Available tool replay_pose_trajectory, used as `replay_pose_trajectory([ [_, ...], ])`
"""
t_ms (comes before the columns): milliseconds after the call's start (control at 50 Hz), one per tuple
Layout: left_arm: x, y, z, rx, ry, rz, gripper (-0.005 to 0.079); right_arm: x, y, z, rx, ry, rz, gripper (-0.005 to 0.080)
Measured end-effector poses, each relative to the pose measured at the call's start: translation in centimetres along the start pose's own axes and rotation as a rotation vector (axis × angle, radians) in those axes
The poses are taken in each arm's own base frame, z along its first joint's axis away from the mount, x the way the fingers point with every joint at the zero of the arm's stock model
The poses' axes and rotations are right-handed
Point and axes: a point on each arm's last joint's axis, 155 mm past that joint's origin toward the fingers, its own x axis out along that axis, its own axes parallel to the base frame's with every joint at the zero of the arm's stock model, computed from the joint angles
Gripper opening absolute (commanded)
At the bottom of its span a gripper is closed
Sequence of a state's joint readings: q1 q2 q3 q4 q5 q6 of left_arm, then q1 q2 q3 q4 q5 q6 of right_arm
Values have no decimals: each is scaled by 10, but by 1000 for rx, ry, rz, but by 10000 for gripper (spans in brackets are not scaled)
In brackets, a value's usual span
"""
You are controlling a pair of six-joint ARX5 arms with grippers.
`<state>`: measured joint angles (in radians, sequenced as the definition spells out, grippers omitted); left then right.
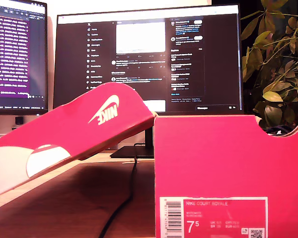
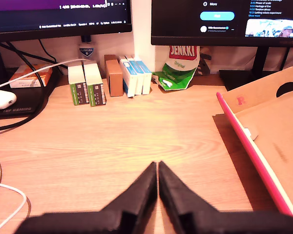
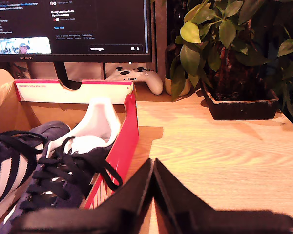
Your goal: Close the red shoebox by pushing the lid with your left arm and holding the box in place with your right arm
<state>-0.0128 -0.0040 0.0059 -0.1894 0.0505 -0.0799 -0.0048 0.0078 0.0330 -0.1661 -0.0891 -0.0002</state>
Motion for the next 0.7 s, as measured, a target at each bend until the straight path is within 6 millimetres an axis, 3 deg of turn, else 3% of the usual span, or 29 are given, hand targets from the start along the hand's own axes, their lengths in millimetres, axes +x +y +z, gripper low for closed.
replay_pose_trajectory([
  [560,0,-1,0,0,0,-4,-19,0,0,0,0,0,0,-12],
  [700,0,-8,0,-83,2,-43,-19,0,0,3,5,-13,0,-12],
])
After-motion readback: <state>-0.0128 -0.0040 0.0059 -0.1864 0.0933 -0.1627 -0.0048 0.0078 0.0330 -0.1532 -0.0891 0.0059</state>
